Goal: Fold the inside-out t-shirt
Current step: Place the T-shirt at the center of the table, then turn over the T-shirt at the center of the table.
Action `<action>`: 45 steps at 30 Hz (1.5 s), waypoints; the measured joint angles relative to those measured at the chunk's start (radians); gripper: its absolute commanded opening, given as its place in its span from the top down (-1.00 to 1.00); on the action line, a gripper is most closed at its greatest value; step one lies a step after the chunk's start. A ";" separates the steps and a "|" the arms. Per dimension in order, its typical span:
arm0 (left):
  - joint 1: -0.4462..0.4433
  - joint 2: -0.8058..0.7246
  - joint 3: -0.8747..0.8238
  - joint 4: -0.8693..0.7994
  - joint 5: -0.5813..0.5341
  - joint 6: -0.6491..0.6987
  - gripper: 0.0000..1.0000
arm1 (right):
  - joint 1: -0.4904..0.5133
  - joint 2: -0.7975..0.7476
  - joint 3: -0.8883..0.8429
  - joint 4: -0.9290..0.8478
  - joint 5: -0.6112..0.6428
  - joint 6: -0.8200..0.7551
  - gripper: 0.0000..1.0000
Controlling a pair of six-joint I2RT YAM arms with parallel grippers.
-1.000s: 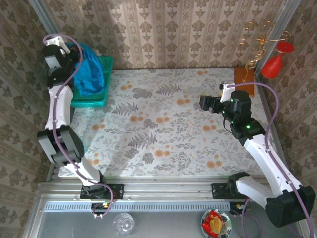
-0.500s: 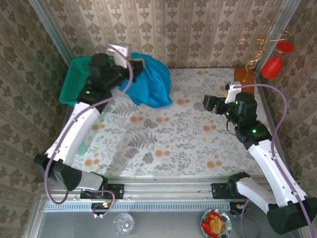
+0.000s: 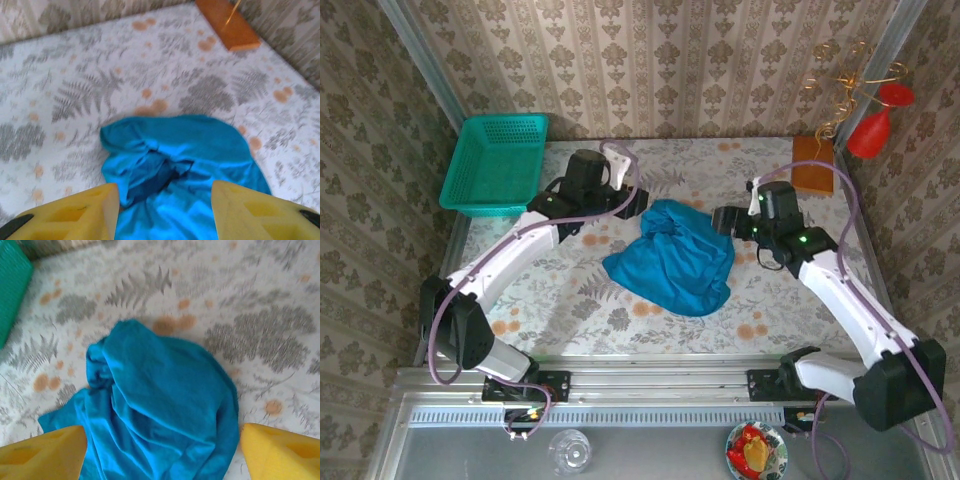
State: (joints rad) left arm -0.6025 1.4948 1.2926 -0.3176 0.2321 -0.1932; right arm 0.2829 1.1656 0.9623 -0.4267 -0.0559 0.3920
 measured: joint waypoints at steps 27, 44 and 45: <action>0.169 0.234 -0.293 0.028 0.128 -0.100 0.01 | 0.075 0.613 0.456 -0.151 -0.057 -0.140 -0.54; 0.172 0.249 -0.347 0.071 0.146 -0.117 0.03 | 0.167 0.966 0.843 -0.360 0.041 -0.261 0.04; 0.171 0.249 -0.347 0.070 0.146 -0.117 0.09 | 0.167 0.972 0.843 -0.366 0.045 -0.261 0.17</action>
State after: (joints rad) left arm -0.4313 1.7439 0.9455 -0.2478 0.3779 -0.3099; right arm 0.4500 2.1372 1.8057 -0.7925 -0.0105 0.1310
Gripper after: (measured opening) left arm 0.484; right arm 0.507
